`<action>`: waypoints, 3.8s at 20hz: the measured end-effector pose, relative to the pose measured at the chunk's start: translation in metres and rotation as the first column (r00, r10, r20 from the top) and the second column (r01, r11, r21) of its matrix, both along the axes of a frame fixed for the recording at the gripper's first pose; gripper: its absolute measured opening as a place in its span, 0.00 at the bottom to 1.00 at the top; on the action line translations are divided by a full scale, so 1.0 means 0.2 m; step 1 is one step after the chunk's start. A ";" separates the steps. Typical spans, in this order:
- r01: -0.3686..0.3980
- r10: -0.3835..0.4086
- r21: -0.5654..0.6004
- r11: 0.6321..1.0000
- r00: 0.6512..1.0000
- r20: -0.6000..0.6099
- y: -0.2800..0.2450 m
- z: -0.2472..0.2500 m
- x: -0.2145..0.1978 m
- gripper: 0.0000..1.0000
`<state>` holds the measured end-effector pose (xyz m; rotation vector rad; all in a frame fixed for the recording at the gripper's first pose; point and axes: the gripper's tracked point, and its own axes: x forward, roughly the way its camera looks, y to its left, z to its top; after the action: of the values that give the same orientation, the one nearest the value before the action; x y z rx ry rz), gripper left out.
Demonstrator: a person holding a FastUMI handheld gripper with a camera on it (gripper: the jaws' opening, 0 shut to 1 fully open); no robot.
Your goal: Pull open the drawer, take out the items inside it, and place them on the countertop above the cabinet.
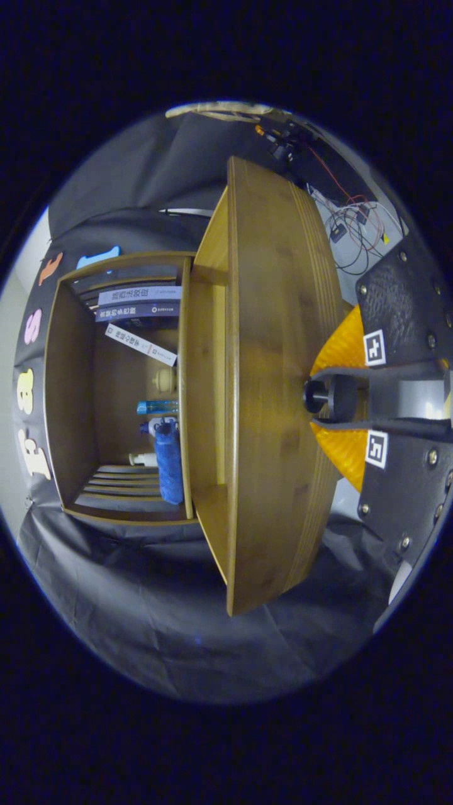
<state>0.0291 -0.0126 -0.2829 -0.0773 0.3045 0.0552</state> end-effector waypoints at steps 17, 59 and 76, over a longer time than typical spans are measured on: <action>0.078 -0.072 -0.055 0.995 0.992 0.107 0.05 0.68 0.22 0.96; -0.004 -0.010 0.084 0.996 0.987 0.158 0.16 1.21 0.64 0.12; 0.067 -0.063 0.105 0.992 0.997 -0.041 0.08 0.96 1.58 0.13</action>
<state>0.3448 0.0031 -0.0914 0.0390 0.3411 0.0082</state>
